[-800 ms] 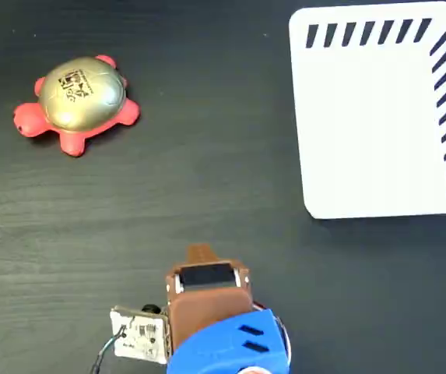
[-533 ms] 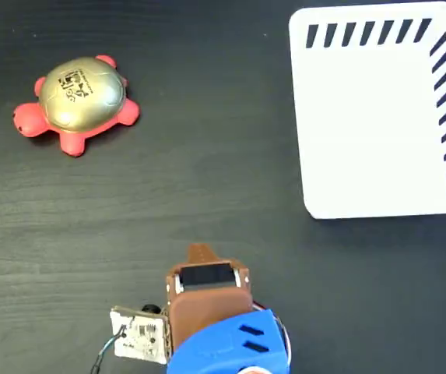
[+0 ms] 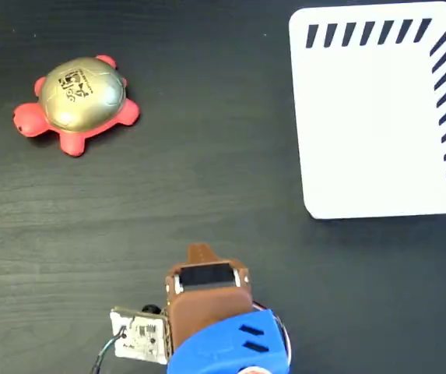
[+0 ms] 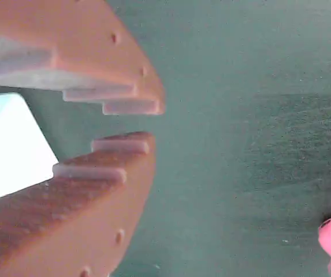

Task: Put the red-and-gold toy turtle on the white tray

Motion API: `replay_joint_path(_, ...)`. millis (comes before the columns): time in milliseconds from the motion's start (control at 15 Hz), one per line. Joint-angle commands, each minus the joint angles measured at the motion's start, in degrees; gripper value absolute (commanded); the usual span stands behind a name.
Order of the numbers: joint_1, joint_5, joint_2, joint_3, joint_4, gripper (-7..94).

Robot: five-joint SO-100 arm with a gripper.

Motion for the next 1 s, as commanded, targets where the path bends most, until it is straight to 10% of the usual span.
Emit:
replay_joint_path(0,-1.1,0.4,0.4,-0.7,0.4,0)
replay_joint_path(600,-4.4,0.4,-26.9,-15.2,-10.0,0)
replay_joint_path(933,-7.4,-9.2,-73.0,-62.3,4.0,0)
